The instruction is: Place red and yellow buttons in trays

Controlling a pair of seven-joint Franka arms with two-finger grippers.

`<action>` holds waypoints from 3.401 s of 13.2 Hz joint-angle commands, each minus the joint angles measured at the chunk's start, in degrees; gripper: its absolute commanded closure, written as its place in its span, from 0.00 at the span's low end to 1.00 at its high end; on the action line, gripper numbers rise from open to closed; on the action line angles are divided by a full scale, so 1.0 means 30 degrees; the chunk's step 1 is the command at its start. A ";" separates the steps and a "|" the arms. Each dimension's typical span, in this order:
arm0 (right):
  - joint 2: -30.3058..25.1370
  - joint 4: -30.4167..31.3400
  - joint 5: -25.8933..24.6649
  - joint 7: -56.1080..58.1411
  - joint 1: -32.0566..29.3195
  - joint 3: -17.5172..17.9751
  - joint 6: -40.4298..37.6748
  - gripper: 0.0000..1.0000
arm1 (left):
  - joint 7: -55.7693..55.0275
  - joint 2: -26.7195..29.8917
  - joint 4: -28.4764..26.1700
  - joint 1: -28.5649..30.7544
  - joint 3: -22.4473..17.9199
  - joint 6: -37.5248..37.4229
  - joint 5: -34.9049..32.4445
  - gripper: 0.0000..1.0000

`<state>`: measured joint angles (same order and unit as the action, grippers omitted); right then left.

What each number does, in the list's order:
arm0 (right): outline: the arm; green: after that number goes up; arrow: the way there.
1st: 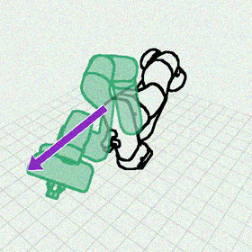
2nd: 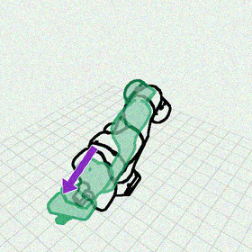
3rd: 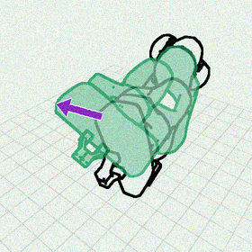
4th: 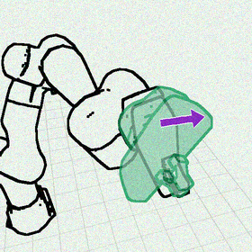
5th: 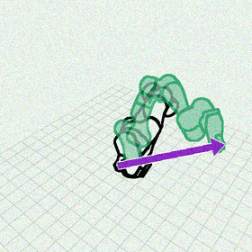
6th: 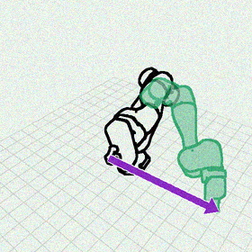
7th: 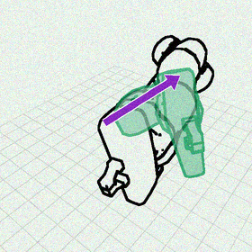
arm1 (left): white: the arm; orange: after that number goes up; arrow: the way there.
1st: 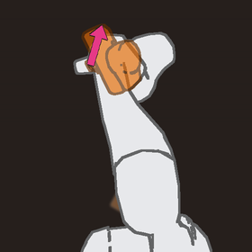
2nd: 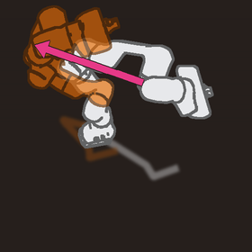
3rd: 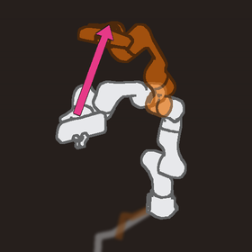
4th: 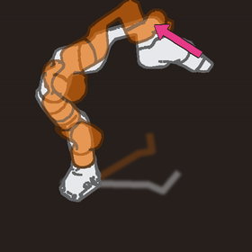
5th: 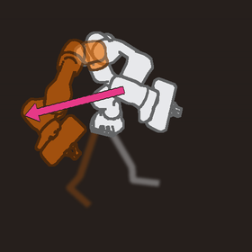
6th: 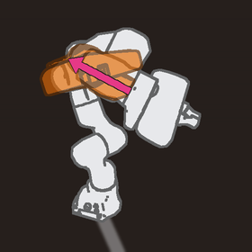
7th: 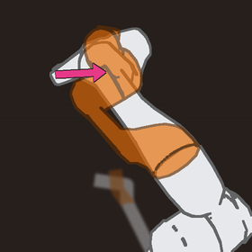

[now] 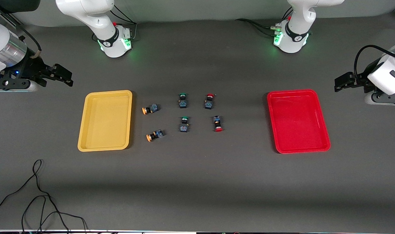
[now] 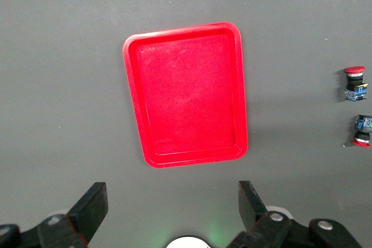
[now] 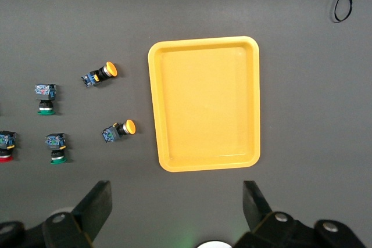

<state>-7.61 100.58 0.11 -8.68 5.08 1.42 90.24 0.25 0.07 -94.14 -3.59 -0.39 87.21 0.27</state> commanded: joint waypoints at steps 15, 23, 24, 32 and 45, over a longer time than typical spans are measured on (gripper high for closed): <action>0.3323 0.7191 0.1925 -1.6608 0.0852 0.4801 1.0254 0.00 | -0.9475 -0.0227 -0.2251 -0.6235 0.2709 0.3532 0.1404 0.00; 0.7863 0.9979 0.3245 -2.0573 0.1587 0.4860 1.5910 0.00 | -1.5872 -0.2686 -0.2339 -1.1955 0.2709 0.7372 0.1317 0.00; 0.8274 1.0097 0.3245 -2.0573 0.1617 0.4860 1.6381 0.00 | -1.5873 -0.3183 -0.2542 -1.2132 0.2709 0.7839 0.1229 0.00; 0.9890 1.1094 0.3245 -2.0925 0.1646 0.4860 1.9081 0.10 | -1.5873 -0.7722 -0.5240 -1.2866 0.2680 1.4429 0.0265 0.00; 0.1753 1.1005 0.3274 -1.3766 0.1265 0.1178 1.1060 0.71 | -1.5931 -1.1713 -0.5035 -1.2983 0.2533 1.8478 -0.0442 0.03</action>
<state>4.30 131.24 8.99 -59.52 8.95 9.68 127.47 -46.30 -34.23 -110.32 -41.52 7.93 142.09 -0.05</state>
